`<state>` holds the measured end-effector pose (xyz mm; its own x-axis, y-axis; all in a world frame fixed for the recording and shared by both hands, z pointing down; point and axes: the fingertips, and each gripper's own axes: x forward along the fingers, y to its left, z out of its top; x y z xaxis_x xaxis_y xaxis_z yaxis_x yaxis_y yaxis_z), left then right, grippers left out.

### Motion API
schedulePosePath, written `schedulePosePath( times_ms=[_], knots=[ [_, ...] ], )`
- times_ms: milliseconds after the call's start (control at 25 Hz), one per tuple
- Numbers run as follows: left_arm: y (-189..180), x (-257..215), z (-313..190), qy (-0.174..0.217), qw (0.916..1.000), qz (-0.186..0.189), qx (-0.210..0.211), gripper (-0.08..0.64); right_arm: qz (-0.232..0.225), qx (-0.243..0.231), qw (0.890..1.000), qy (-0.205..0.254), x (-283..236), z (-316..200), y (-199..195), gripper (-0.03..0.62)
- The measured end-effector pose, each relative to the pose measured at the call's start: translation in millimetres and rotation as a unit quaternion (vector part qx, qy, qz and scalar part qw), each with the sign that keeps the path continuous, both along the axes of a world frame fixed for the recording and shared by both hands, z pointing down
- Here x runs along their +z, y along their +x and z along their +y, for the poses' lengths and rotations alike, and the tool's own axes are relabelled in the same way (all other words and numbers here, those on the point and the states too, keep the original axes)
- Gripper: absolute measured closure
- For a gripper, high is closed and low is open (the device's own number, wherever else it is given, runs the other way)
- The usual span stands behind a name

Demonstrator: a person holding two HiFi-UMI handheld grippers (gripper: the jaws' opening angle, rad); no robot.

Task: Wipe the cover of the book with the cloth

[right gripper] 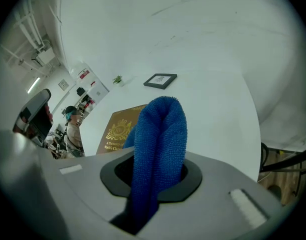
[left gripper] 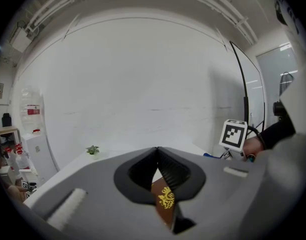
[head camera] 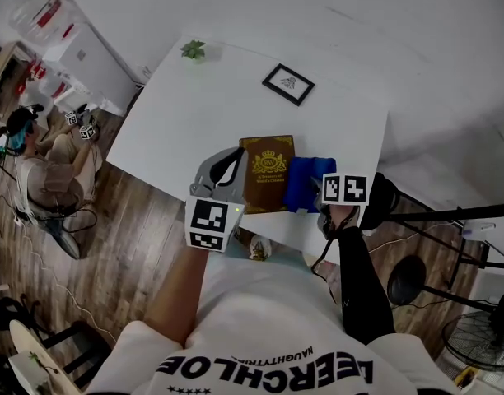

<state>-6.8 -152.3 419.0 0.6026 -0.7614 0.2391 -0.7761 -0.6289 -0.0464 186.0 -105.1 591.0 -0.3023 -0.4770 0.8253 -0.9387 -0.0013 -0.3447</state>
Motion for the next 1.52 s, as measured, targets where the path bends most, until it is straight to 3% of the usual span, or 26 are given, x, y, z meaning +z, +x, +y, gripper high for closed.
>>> schedulePosePath(
  times_ms=[200, 400, 680, 800, 1080, 1520],
  knots=[
    [1.3, -1.3, 10.8, 0.002, 1.0000, 0.001, -0.008, 0.503, -0.032, -0.033, 0.998, 0.046, -29.2, -0.6, -16.6, 0.531],
    [-15.2, 0.0, 21.7, 0.003, 0.9994, 0.001, -0.033, 0.503, -0.099, -0.091, 0.988, 0.076, -60.8, 0.9, -71.6, 0.531],
    [-33.5, -1.6, 31.7, 0.005, 0.9985, -0.005, -0.053, 0.503, -0.209, -0.148, 0.966, 0.036, -54.5, 22.9, -166.7, 0.531],
    [-44.1, 2.3, 35.9, 0.000, 0.9980, -0.006, -0.063, 0.503, -0.197, -0.149, 0.969, -0.004, -28.1, 29.6, -183.0, 0.531],
    [-50.8, 8.9, 39.5, -0.009, 0.9980, -0.003, -0.063, 0.503, -0.138, -0.133, 0.981, -0.014, -8.8, 32.5, -158.8, 0.531],
    [-14.2, 11.1, 30.0, -0.010, 0.9996, 0.000, -0.025, 0.503, -0.035, -0.040, 0.998, -0.019, 6.6, 38.6, -25.1, 0.531]
  ],
)
